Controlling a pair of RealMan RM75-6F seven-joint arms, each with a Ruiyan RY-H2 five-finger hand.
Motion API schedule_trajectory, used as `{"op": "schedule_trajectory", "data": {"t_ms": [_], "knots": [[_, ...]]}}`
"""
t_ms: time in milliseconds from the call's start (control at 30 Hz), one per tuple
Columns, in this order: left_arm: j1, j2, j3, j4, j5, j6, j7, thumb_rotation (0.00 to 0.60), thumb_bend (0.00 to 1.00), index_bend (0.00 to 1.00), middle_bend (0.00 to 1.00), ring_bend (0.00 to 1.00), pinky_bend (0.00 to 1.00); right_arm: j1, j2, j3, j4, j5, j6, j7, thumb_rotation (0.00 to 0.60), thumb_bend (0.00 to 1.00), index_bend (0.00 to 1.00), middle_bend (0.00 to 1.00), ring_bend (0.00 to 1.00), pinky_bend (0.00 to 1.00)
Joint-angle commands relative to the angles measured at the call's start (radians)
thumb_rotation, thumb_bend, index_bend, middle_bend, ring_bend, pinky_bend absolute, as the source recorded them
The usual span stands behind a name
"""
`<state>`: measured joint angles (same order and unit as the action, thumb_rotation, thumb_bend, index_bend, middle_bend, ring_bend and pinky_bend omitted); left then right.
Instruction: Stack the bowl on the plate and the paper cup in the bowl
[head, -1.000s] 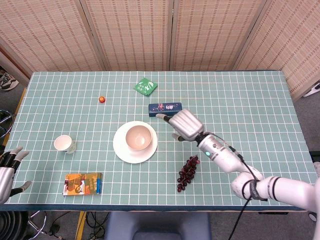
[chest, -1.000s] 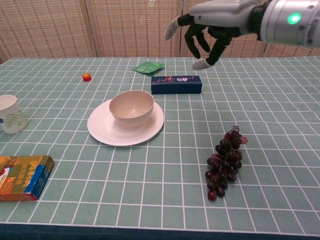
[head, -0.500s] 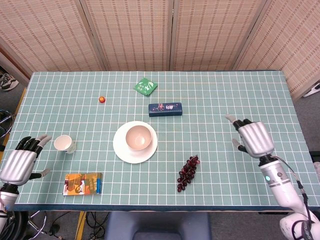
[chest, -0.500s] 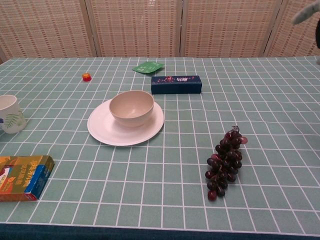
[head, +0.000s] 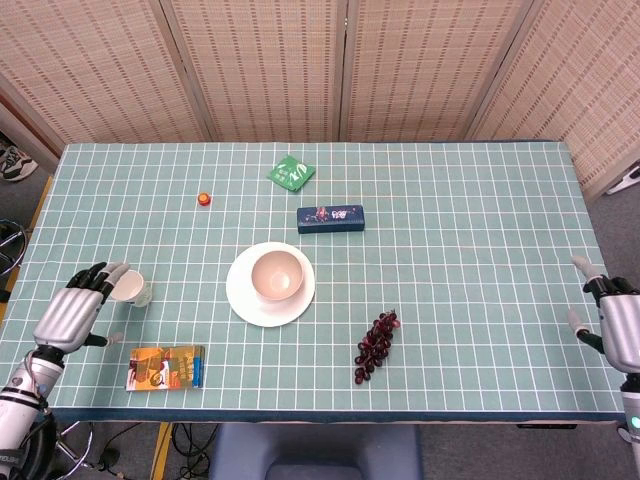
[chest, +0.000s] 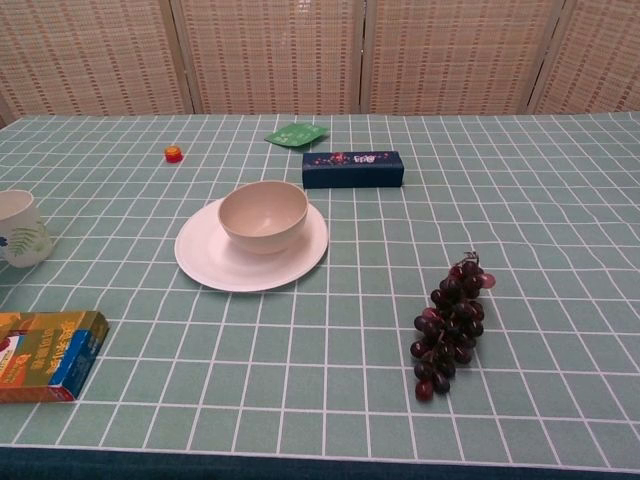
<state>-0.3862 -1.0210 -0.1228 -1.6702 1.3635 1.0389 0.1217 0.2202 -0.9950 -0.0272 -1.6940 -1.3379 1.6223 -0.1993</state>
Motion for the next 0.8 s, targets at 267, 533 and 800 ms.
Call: {"op": "schedule_trajectory", "data": {"t_ms": [267,533,800], "knots": [[-0.168,-0.019,-0.021,0.064,-0.106,-0.227,0.034,0.600,0.00,0.00,0.00,0.04,0.13,-0.043,0.020,0.030,0.000,-0.035,0.001,0.049,0.600,0.27,0.17,0.44,0.41,0.68],[-0.266,-0.054,-0.003,0.128,-0.243,-0.361,0.131,0.600,0.00,0.00,0.00,0.04,0.13,-0.075,0.022,0.048,0.010,-0.059,0.002,0.082,0.600,0.27,0.17,0.44,0.41,0.68],[-0.316,-0.117,0.019,0.205,-0.338,-0.378,0.187,0.600,0.00,0.05,0.00,0.08,0.17,-0.099,0.020,0.063,0.021,-0.056,-0.015,0.114,0.600,0.27,0.17,0.44,0.41,0.68]]}}
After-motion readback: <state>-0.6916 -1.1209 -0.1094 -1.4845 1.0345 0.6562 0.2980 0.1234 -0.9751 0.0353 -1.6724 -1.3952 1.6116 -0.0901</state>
